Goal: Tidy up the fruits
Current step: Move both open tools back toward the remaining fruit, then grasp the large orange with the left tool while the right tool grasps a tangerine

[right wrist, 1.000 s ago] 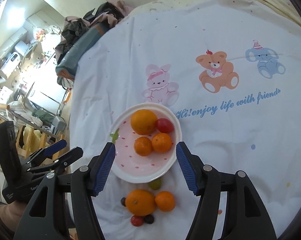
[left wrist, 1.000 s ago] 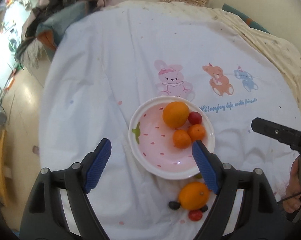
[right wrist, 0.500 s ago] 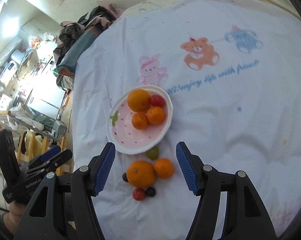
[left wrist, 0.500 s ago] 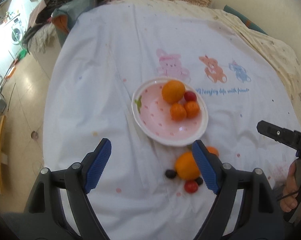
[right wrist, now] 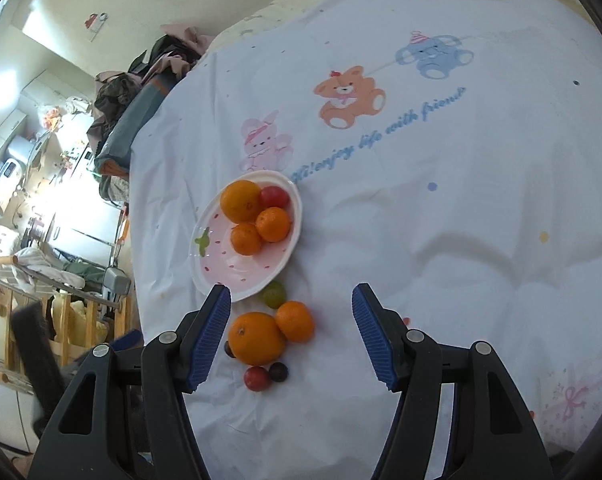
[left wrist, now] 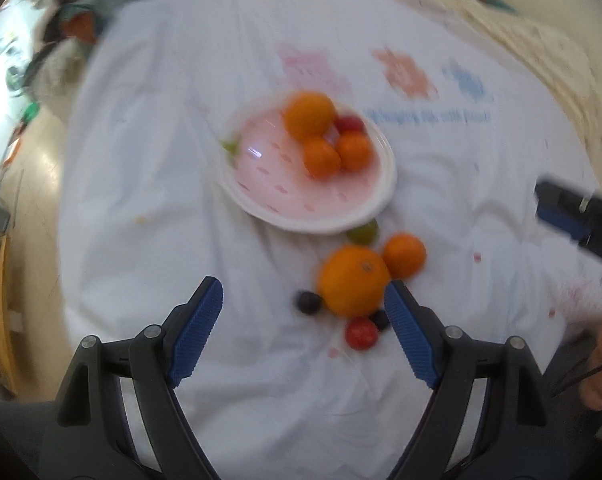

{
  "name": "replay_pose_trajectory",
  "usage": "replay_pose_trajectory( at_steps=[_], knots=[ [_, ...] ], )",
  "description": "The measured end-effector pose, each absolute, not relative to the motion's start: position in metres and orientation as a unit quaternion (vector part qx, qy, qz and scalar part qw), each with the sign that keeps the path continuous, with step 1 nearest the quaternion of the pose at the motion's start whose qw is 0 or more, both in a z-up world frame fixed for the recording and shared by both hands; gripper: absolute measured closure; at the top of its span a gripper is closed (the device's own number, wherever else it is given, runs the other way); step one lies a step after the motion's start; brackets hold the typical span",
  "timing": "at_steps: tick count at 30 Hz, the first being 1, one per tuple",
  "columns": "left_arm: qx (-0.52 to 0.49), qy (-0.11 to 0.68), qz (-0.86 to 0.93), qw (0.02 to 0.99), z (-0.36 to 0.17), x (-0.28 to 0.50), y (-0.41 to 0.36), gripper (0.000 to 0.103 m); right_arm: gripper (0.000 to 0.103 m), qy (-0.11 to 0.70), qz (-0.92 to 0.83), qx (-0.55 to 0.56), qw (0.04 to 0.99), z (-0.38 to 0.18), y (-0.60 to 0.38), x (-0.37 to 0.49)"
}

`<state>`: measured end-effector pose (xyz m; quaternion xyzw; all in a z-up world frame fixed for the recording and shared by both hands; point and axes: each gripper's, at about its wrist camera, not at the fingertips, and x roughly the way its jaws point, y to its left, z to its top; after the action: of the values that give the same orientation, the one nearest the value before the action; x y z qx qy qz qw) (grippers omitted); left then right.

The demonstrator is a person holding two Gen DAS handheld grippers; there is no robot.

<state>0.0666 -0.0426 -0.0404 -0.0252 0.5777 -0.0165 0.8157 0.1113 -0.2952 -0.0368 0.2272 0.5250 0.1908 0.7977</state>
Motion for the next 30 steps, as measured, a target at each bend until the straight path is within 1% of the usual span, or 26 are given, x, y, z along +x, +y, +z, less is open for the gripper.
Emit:
replay_pose_trajectory(
  at_steps=[3,6,9,14,16,17,20,24,30],
  knots=[
    [-0.023,0.621,-0.024,0.783,-0.070,0.079,-0.063,0.023,0.037,0.525,0.185,0.232,0.798,-0.037,-0.305,0.114],
    [-0.020,0.640,-0.018,0.768,-0.090,0.089,-0.079,0.024,0.037,0.534,0.177,0.255,0.787,-0.043,-0.317,0.117],
    [0.033,0.655,-0.013,0.755,-0.112,0.099,-0.097,0.024,0.037,0.546,0.177,0.269,0.773,-0.050,-0.322,0.119],
    [0.069,0.668,-0.028,0.741,-0.128,0.107,-0.108,0.024,0.037,0.553,0.179,0.252,0.774,-0.051,-0.316,0.124],
    [0.081,0.672,-0.038,0.735,-0.132,0.109,-0.110,0.033,0.037,0.554,0.181,0.251,0.773,-0.051,-0.313,0.126],
    [0.071,0.677,-0.047,0.731,-0.132,0.110,-0.110,0.040,0.037,0.554,0.182,0.250,0.773,-0.051,-0.312,0.127],
    [0.072,0.672,-0.048,0.736,-0.129,0.111,-0.111,0.042,0.037,0.557,0.183,0.243,0.773,-0.053,-0.309,0.129],
    [0.060,0.666,-0.051,0.742,-0.115,0.109,-0.109,0.043,0.037,0.560,0.182,0.234,0.774,-0.054,-0.306,0.128],
    [0.044,0.632,-0.058,0.771,-0.062,0.093,-0.093,0.043,0.037,0.566,0.173,0.222,0.775,-0.058,-0.302,0.127]
  ],
)
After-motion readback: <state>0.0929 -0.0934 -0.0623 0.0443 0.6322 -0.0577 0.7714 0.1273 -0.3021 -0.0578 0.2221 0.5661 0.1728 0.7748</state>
